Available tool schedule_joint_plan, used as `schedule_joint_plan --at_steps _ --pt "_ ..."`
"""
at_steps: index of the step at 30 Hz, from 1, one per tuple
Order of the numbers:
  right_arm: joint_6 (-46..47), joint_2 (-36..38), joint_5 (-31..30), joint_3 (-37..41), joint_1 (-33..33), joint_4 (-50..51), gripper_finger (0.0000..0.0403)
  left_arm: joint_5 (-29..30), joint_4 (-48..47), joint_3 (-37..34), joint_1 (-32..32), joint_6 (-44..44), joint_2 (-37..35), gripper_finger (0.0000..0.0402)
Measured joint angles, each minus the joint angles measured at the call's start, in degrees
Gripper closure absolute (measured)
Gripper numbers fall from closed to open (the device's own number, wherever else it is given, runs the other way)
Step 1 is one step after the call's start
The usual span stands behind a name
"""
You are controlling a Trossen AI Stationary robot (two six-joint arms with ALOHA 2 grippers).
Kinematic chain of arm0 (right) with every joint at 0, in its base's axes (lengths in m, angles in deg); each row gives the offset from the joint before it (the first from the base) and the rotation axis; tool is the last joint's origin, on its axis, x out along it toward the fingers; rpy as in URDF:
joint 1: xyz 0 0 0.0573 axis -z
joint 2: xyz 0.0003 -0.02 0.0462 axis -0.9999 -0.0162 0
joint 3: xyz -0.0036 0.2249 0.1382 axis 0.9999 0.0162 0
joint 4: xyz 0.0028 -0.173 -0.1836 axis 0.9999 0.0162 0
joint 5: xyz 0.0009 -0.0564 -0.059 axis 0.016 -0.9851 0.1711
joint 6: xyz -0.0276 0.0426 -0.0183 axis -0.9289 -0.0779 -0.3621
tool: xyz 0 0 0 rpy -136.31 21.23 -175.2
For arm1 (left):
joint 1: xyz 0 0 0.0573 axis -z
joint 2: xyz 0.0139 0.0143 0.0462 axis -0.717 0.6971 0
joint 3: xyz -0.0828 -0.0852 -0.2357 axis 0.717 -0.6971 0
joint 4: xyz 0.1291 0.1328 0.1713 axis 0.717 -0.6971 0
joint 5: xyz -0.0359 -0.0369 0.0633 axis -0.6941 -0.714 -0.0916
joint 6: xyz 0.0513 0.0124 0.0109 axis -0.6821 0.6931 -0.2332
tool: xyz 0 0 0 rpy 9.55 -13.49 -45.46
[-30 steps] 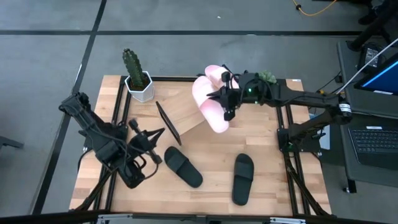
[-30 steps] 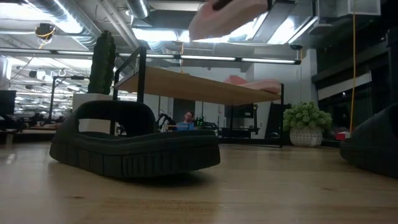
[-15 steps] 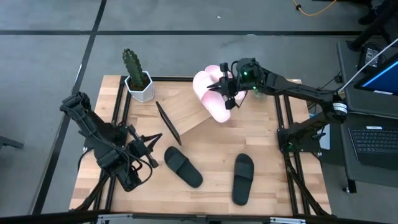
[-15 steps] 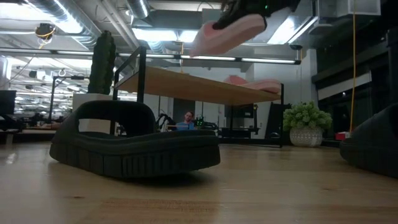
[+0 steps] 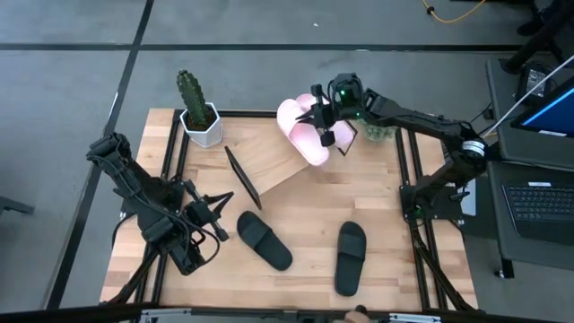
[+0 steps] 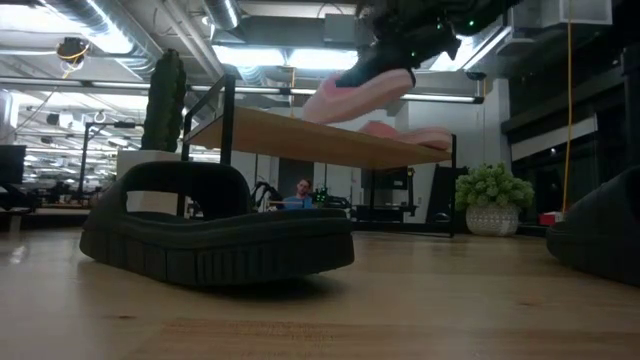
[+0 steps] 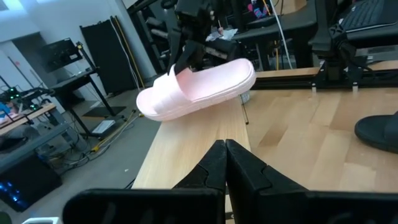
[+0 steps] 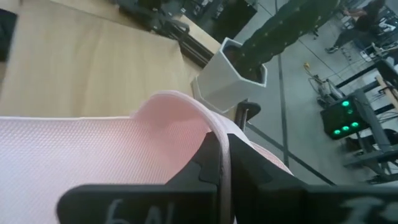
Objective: Pick and place slides into the shelf
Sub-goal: Put the pink slides on the shelf
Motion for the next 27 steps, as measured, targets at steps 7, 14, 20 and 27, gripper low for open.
schedule_joint_plan --at_steps 7,14,20,27 --pt "-0.93 -2.69 0.38 0.01 1.32 -0.43 0.0387 0.26 -0.02 0.0 0.0 0.0 0.0 0.04" --pt "-1.98 -3.57 0.42 0.01 1.67 -0.25 0.0387 0.61 0.0 0.0 0.0 -0.02 0.0 0.04" --pt "-2.47 -3.57 0.45 0.01 2.29 1.92 0.0387 0.61 0.0 0.0 0.0 -0.02 0.0 0.04" --pt "-2.45 -3.54 0.56 0.01 2.7 2.88 0.0387 0.61 -0.02 0.0 0.0 -0.02 0.0 0.04"
